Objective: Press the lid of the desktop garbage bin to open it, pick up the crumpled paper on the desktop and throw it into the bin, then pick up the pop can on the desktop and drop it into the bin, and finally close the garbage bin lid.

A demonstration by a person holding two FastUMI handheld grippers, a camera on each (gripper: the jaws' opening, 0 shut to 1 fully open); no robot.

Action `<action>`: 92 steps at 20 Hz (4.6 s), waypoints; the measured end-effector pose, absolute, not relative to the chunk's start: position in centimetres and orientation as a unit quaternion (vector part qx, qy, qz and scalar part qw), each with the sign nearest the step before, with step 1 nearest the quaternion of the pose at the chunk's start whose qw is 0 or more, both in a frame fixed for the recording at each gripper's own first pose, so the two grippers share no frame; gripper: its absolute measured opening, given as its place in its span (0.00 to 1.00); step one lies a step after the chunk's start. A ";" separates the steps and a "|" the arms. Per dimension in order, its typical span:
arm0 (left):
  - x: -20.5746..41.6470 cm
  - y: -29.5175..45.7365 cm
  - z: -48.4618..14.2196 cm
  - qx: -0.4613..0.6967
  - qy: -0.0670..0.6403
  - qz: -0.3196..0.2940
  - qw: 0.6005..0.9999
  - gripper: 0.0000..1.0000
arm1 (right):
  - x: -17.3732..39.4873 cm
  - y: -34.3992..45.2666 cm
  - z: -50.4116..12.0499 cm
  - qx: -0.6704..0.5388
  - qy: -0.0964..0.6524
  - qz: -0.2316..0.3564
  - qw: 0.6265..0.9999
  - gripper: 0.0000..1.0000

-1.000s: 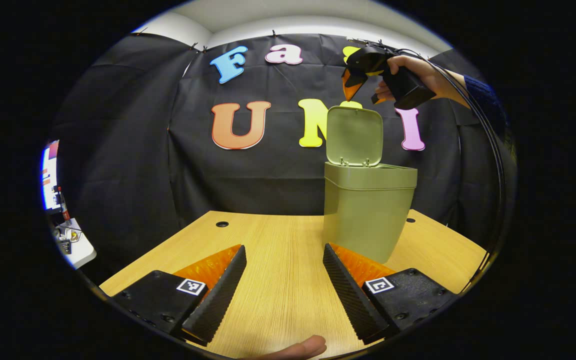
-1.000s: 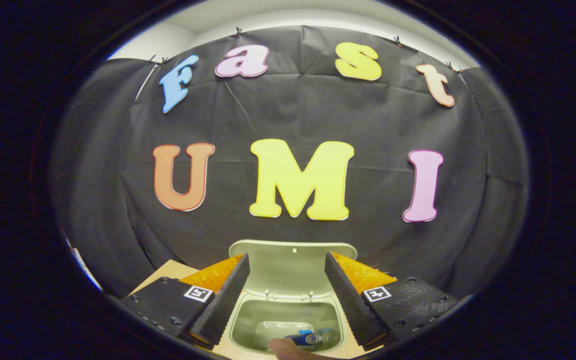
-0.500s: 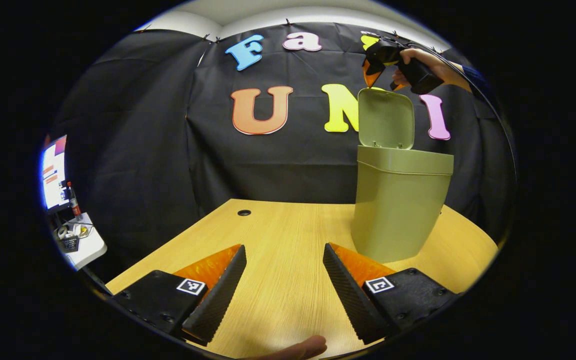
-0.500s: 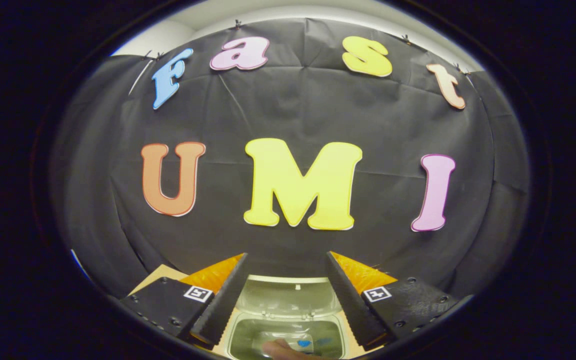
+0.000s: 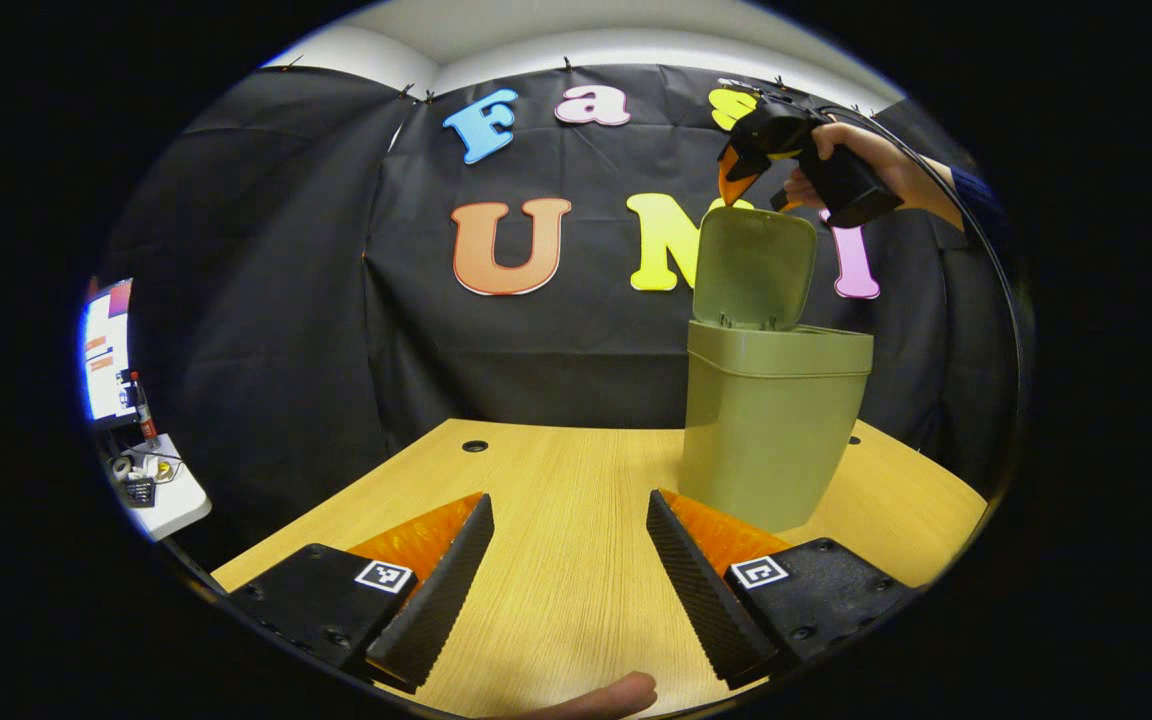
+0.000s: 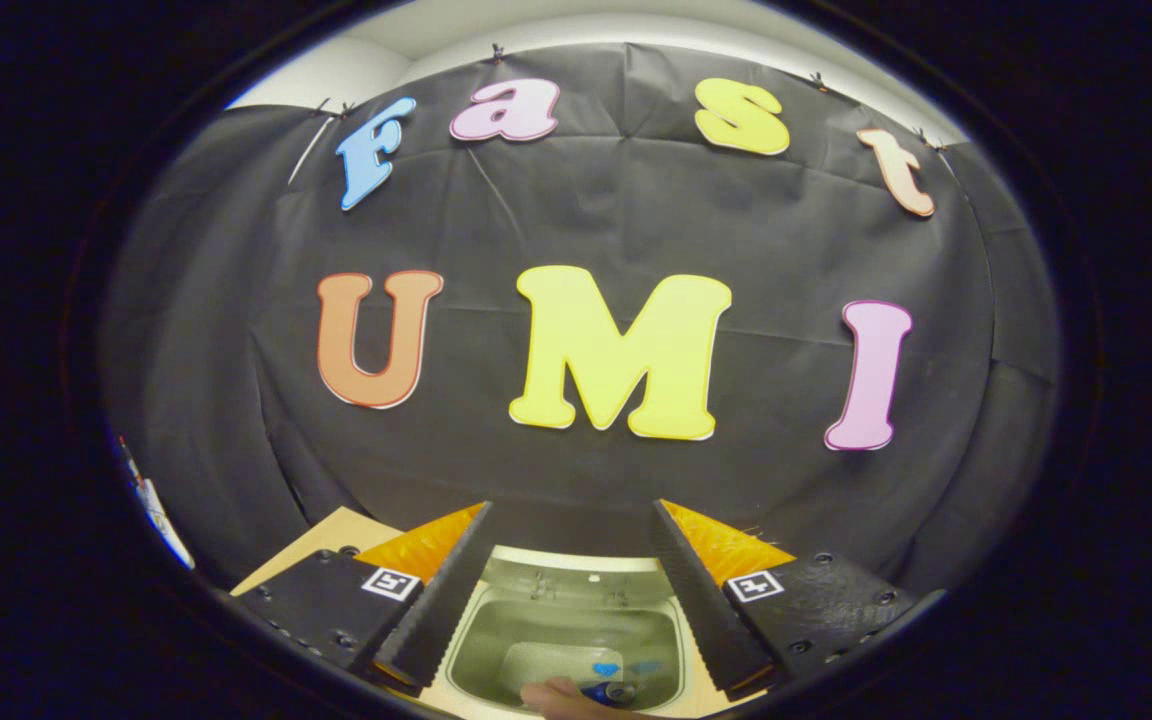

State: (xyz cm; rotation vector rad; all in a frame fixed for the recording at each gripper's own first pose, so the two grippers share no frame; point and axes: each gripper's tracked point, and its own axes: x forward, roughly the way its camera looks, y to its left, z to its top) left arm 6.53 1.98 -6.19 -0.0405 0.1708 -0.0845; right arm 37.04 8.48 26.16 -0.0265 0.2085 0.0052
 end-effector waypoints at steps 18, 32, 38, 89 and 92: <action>4.6 3.6 -2.7 -0.029 0.032 -0.033 0.999 0.99 | 32.0 6.5 13.2 0.043 0.165 0.022 0.985 0.95; 5.2 1.6 -3.8 -0.018 0.044 -0.050 0.998 0.99 | 30.5 6.6 9.4 0.050 0.139 -0.009 0.989 0.96; 5.2 1.2 -3.9 -0.015 0.044 -0.054 0.997 0.99 | 30.5 6.8 8.9 0.046 0.127 -0.005 0.991 0.98; 4.7 -4.8 -5.2 0.043 0.033 -0.048 0.997 0.99 | 9.6 -5.0 2.3 0.042 0.013 -0.029 0.999 0.96; 4.1 -5.6 -5.0 0.036 0.028 -0.045 0.998 0.99 | 7.3 -7.0 0.4 0.023 0.019 -0.035 0.999 0.93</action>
